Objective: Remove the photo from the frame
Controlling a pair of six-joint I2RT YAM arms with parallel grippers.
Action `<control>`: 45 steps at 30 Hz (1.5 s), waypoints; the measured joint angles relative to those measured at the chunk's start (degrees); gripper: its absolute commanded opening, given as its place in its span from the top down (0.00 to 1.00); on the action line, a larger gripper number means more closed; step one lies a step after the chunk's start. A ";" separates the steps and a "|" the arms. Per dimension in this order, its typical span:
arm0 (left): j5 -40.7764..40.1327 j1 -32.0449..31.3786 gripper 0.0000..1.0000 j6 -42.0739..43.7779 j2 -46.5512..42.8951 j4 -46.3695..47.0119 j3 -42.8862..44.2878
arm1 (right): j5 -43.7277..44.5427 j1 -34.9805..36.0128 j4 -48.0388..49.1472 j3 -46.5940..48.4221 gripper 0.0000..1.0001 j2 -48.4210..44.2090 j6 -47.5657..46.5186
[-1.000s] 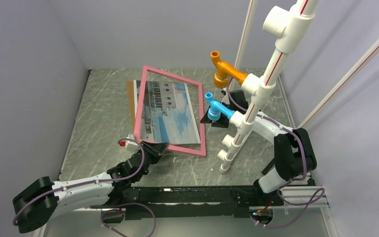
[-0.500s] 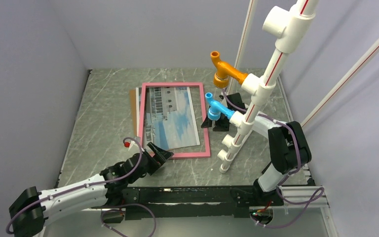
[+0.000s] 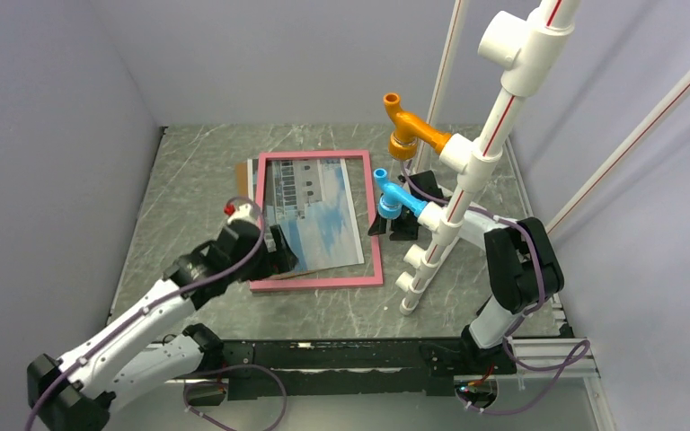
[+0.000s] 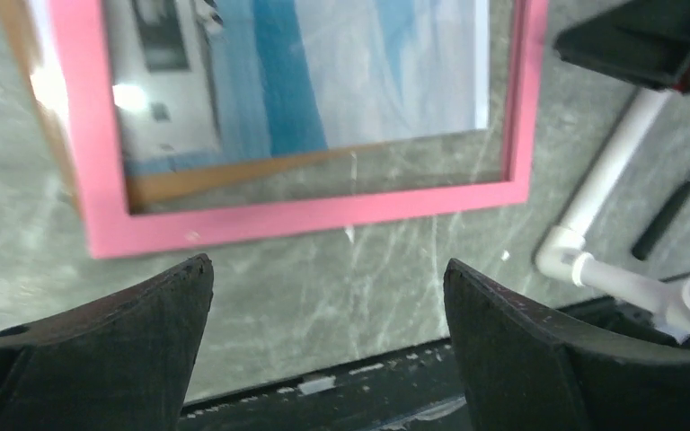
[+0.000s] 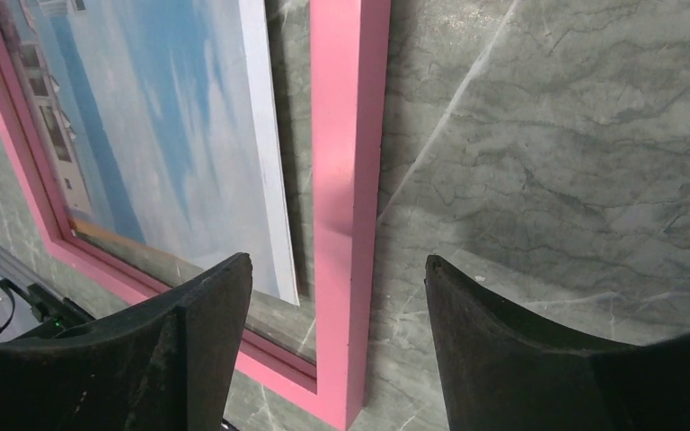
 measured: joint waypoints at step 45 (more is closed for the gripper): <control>13.07 32.44 0.75 35.34 53.75 1.25 24.48 | 23.69 11.28 -0.83 8.44 0.60 8.81 -0.44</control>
